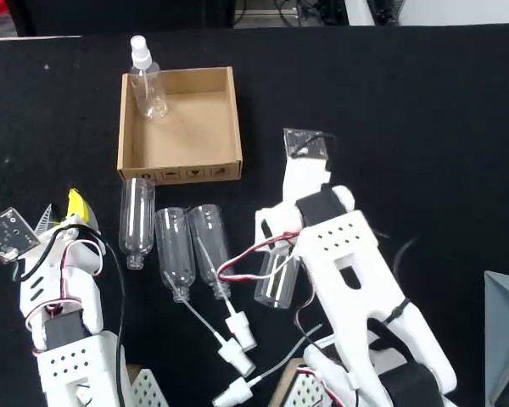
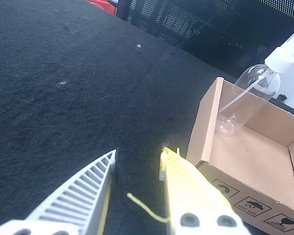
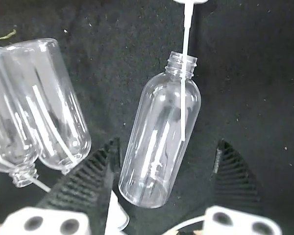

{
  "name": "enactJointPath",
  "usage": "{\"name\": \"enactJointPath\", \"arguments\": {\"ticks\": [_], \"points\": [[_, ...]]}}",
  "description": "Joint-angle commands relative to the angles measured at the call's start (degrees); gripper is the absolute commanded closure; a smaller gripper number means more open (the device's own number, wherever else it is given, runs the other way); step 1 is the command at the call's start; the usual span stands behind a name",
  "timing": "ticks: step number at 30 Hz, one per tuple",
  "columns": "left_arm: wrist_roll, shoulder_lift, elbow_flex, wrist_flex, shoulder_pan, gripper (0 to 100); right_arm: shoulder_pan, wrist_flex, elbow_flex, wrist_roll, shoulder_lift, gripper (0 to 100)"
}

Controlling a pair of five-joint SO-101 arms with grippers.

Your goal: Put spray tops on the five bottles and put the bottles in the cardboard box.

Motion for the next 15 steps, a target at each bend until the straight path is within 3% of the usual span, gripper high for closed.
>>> {"name": "enactJointPath", "arguments": {"ticks": [1, 15], "points": [[-0.53, -0.70, 1.45, -1.23, -0.13, 86, 0.97, -3.43, 1.27, -0.62, -2.51, 75.0], [-0.53, -0.70, 1.45, -1.23, -0.13, 86, 1.23, -15.65, 9.98, -0.62, -2.42, 75.1]]}}
